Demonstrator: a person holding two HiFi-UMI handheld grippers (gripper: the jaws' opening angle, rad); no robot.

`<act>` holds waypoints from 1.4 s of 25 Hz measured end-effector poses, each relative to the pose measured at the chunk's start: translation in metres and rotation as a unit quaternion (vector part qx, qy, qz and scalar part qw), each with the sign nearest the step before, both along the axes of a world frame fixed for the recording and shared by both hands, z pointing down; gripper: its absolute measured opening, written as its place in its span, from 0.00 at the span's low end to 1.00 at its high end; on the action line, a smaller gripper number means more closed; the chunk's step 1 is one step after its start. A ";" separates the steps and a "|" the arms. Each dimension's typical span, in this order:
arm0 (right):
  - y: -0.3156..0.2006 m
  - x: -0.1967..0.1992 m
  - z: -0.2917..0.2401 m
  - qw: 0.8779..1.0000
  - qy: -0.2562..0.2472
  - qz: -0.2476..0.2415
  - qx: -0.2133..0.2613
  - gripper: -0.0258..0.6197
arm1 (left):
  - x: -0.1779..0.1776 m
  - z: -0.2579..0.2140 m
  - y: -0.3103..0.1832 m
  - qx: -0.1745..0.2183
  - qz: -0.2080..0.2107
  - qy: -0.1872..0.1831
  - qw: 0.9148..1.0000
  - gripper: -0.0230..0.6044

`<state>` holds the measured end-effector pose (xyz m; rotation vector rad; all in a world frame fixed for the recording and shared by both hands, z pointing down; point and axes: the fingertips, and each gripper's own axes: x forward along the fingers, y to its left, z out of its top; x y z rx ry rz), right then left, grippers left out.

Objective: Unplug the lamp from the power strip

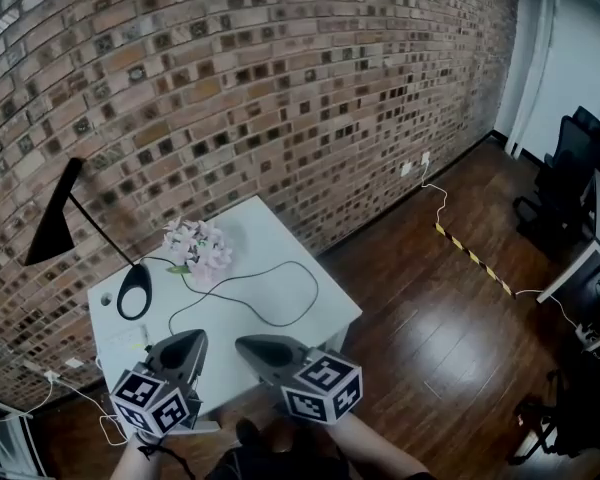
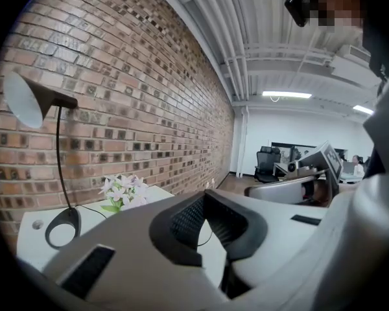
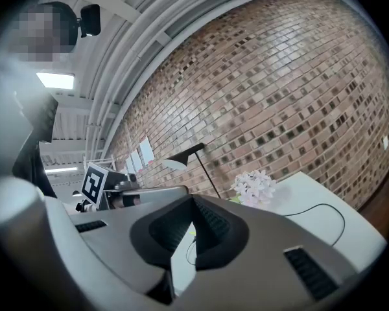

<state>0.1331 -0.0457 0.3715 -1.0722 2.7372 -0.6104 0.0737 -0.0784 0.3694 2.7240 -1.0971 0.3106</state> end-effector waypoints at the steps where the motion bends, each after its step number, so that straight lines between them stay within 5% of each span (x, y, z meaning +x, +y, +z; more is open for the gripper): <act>1: -0.001 0.007 -0.001 1.000 0.001 0.014 0.006 0.04 | 0.006 0.000 0.000 0.001 0.008 -0.002 1.000 0.08; 18: 0.009 0.123 -0.003 0.982 0.020 0.186 -0.011 0.04 | 0.127 0.013 -0.011 -0.026 0.158 0.025 0.987 0.08; 35: -0.064 0.102 -0.006 0.976 0.076 0.203 -0.031 0.04 | 0.124 0.022 -0.089 -0.057 0.183 0.075 0.979 0.08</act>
